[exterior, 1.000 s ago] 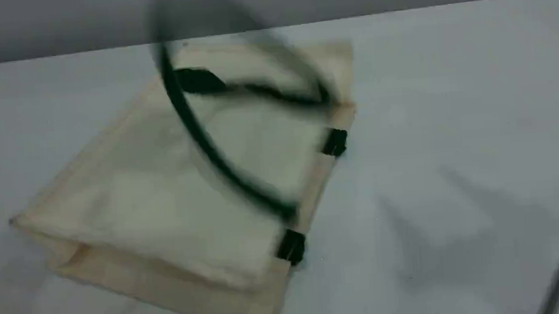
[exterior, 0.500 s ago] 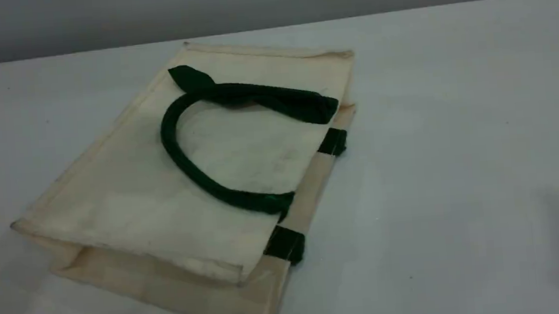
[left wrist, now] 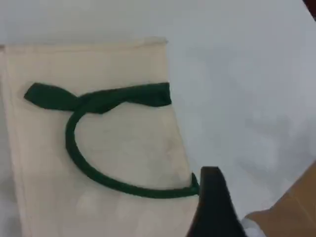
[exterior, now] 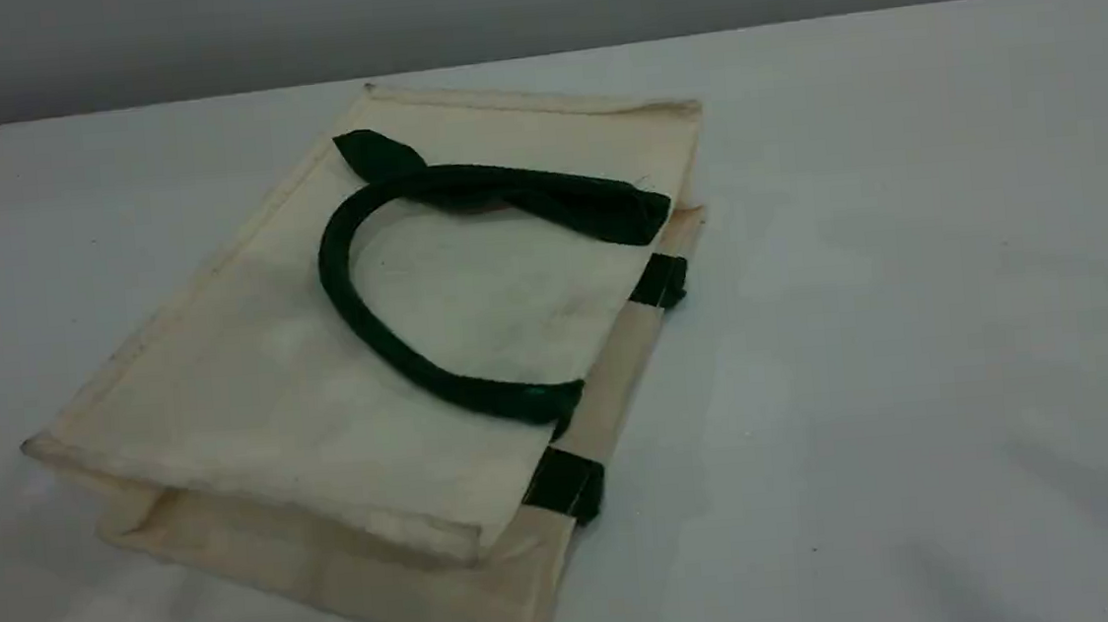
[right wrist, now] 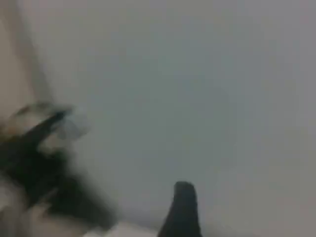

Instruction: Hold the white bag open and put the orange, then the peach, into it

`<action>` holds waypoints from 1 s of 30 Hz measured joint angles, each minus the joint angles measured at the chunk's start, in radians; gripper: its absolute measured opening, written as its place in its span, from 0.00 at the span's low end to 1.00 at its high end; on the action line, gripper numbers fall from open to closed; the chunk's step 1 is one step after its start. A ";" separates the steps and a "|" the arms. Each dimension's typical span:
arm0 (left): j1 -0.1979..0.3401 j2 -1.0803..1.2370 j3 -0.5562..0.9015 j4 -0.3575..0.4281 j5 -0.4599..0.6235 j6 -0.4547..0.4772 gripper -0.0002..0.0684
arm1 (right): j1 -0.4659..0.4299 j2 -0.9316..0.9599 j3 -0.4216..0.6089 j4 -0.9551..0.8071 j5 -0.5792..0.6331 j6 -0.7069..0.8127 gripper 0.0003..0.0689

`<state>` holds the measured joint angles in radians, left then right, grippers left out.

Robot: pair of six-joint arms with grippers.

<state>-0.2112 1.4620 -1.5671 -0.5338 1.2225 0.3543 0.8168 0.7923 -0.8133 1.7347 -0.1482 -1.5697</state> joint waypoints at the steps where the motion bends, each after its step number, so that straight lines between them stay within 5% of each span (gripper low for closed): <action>1: 0.000 -0.010 0.000 0.000 0.000 -0.004 0.63 | 0.000 0.014 0.002 -0.001 0.062 0.000 0.84; 6: 0.000 -0.071 0.000 0.000 0.000 -0.024 0.63 | 0.000 0.087 0.002 -0.041 0.406 0.023 0.84; 11: 0.000 -0.131 0.000 0.006 0.000 -0.029 0.63 | 0.001 0.103 -0.001 -0.267 0.666 0.224 0.84; 24: 0.000 -0.343 0.098 0.043 0.000 -0.028 0.63 | -0.001 -0.092 -0.002 -1.480 1.027 1.344 0.84; 30: 0.000 -0.512 0.234 0.041 0.000 -0.028 0.63 | -0.001 -0.261 -0.002 -1.878 1.230 1.640 0.84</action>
<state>-0.2112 0.9503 -1.3332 -0.4924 1.2227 0.3266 0.8157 0.5311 -0.8156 -0.1434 1.0814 0.0702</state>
